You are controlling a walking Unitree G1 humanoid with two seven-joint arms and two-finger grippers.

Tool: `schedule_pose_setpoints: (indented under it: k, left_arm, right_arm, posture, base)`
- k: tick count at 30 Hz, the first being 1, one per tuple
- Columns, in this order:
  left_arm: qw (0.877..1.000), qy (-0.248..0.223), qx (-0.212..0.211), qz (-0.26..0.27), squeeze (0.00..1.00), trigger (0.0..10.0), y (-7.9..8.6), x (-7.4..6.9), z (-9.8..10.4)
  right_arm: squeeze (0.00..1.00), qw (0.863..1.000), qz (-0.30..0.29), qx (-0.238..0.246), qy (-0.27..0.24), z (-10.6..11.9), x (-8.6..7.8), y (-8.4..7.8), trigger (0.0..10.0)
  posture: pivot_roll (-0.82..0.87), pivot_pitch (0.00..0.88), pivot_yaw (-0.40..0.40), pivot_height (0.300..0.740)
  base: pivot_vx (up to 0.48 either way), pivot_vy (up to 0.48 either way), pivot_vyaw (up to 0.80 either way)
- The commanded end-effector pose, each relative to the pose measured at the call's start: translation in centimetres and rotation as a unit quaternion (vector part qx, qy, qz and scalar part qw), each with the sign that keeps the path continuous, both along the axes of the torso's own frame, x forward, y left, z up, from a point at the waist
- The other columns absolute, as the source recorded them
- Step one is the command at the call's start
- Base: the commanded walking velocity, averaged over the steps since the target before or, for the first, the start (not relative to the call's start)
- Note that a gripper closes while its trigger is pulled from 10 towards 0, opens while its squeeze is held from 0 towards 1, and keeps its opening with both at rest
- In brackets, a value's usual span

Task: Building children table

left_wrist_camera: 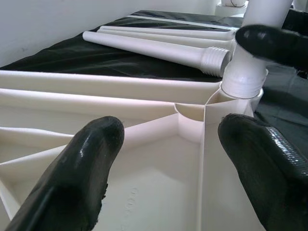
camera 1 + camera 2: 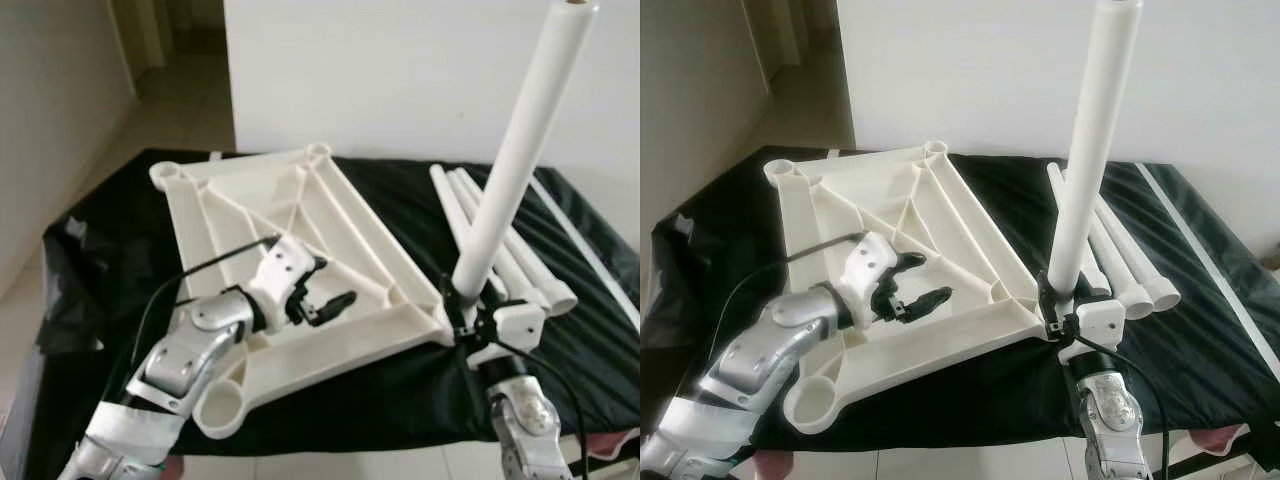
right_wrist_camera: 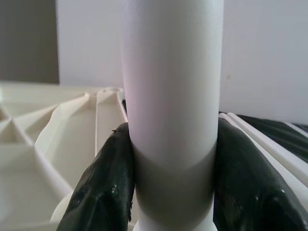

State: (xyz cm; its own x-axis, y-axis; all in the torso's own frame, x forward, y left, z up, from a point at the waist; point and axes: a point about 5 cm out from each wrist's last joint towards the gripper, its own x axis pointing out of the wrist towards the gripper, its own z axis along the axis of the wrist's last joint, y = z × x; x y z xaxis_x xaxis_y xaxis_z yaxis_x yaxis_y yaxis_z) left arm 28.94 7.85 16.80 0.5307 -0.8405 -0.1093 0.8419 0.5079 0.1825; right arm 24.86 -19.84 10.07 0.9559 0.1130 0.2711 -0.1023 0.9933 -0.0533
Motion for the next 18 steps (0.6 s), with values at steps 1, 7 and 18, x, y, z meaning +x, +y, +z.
schedule_pose_setpoints:
  k: [1, 7, 18]
  left_arm:
    - [0.999, 0.006, 0.002, -0.034, 0.00, 10.0, -0.23, -0.24, 0.14]
    - [0.999, 0.005, 0.002, -0.038, 0.00, 10.0, -0.33, -0.18, 0.26]
    - [0.999, 0.006, 0.001, -0.037, 0.00, 10.0, -0.27, -0.26, 0.26]
  right_arm:
    - [0.00, 0.987, -0.014, 0.046, 0.154, -5.76, -2.49, -0.30, 10.0]
    - [0.00, 0.984, -0.025, 0.093, 0.153, -5.68, -2.20, -0.57, 10.0]
    - [0.00, 0.977, -0.020, 0.132, 0.164, -6.11, -2.44, -0.59, 10.0]
  posture:
    - [0.06, 0.000, 0.004, 0.740]
    - [0.06, 0.000, 0.009, 0.740]
    - [0.06, 0.000, 0.000, 0.740]
  base:
    - [0.000, 0.000, 0.00]
    - [0.000, 0.000, 0.00]
    - [0.000, 0.000, 0.00]
